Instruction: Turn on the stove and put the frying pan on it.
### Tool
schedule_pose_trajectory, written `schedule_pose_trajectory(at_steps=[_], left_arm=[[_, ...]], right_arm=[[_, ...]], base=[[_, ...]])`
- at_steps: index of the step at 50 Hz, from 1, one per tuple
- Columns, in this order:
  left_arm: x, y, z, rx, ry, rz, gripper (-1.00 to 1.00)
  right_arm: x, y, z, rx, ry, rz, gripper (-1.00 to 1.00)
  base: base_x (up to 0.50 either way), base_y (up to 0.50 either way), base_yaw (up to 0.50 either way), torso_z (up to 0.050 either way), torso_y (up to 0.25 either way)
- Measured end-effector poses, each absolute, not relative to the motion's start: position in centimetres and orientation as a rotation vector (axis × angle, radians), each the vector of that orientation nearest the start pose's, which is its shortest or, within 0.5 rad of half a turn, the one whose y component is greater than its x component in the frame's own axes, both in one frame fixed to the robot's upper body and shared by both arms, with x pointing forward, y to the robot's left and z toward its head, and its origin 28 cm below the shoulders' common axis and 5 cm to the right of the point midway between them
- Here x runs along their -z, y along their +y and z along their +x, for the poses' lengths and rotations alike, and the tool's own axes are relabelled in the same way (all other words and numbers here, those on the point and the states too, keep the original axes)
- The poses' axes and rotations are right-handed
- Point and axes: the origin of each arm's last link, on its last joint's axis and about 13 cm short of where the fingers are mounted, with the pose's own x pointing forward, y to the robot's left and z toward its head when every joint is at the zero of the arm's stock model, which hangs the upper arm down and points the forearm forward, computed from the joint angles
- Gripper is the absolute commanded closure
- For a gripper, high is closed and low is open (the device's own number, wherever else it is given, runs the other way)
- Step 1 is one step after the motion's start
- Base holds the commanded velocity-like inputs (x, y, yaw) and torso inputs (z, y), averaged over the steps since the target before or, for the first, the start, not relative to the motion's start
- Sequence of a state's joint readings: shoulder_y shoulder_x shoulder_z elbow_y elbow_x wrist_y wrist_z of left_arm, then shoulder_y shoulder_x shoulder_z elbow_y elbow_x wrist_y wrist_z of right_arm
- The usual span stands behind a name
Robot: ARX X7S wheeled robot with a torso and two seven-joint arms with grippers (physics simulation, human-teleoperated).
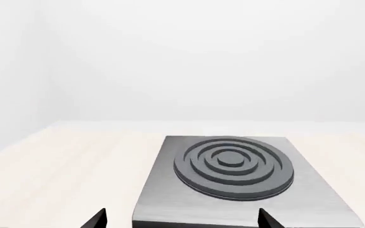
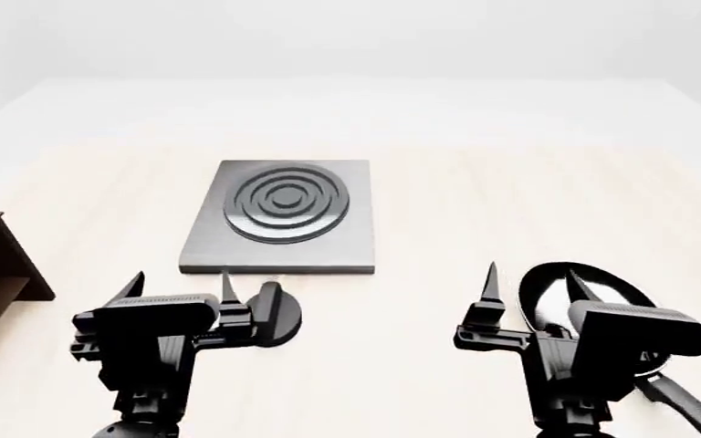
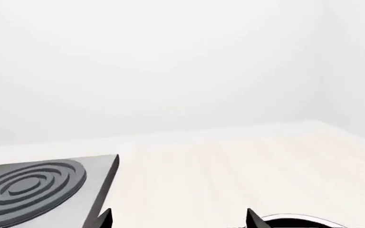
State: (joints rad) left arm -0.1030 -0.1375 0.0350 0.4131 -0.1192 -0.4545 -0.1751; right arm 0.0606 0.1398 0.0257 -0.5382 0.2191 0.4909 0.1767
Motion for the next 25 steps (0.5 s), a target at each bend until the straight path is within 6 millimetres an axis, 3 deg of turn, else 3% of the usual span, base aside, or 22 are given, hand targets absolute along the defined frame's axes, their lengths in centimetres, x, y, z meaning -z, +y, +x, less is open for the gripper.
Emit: schedule_pose_trajectory(at_steps=[3, 25], left_arm=[[-9.21, 22.14, 22.35, -0.095, -0.057, 0.030, -1.00], [-8.50, 22.96, 23.13, -0.130, -0.057, 0.073, -1.00]], right_arm=[[-10.67, -11.68, 20.91, 0.089, -0.100, 0.056, -1.00], [-10.52, -11.55, 20.88, 0.074, -0.092, 0.031, -1.00]], base=[[0.50, 0.00, 0.00, 0.000, 0.005], [0.00, 0.00, 0.00, 0.000, 0.000]])
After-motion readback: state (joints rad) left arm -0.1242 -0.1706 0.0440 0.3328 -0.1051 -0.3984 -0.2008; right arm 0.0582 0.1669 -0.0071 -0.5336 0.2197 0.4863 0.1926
